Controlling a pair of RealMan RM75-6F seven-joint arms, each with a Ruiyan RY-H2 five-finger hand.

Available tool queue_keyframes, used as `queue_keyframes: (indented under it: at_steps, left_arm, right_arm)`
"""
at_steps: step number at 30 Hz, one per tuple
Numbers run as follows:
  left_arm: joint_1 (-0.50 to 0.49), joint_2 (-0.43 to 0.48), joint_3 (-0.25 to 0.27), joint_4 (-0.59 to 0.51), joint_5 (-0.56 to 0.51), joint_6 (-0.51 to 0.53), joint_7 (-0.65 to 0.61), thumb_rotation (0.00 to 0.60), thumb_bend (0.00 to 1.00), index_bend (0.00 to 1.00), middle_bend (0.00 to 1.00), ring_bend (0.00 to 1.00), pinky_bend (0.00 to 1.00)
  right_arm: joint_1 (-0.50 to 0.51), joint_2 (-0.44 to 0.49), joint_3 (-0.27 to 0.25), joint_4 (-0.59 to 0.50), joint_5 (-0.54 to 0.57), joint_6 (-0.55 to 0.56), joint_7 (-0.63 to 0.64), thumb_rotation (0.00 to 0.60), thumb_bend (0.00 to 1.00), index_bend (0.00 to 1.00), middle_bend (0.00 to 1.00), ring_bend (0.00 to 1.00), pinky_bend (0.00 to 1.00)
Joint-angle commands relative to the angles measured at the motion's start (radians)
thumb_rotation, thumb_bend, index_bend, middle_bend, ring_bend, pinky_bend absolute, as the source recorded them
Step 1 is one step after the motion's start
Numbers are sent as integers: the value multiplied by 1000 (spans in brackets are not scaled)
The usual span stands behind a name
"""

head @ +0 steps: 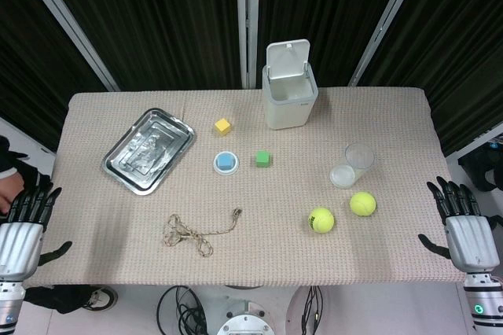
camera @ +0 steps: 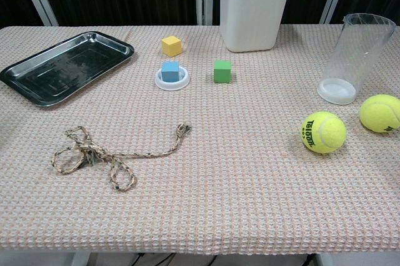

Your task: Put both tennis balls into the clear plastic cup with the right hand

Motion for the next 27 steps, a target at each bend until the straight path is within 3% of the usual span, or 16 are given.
queue_keyframes:
  at_steps: [1, 10, 18, 23, 27]
  left_arm:
    - [0, 0, 0, 0, 1, 0, 0, 600, 59, 34, 0, 0, 21]
    - [2, 2, 1, -2, -2, 0, 6, 600, 59, 34, 0, 0, 22]
    - [7, -4, -4, 2, -7, 9, 6, 600, 58, 34, 0, 0, 21]
    - [3, -17, -3, 11, -11, -2, 10, 600, 59, 34, 0, 0, 21]
    - [4, -17, -2, 12, -3, 4, 11, 600, 59, 34, 0, 0, 20]
  right_arm:
    - [0, 0, 0, 0, 0, 0, -1, 600, 77, 0, 0, 0, 0]
    - [4, 0, -8, -13, -22, -2, -16, 600, 78, 0, 0, 0, 0]
    - [66, -12, -29, -81, -167, -38, -127, 600, 78, 0, 0, 0, 0]
    - [140, -34, -40, -130, -246, -141, -225, 600, 77, 0, 0, 0, 0]
    - [224, -79, -31, -138, -202, -296, -228, 600, 84, 0, 0, 0, 0]
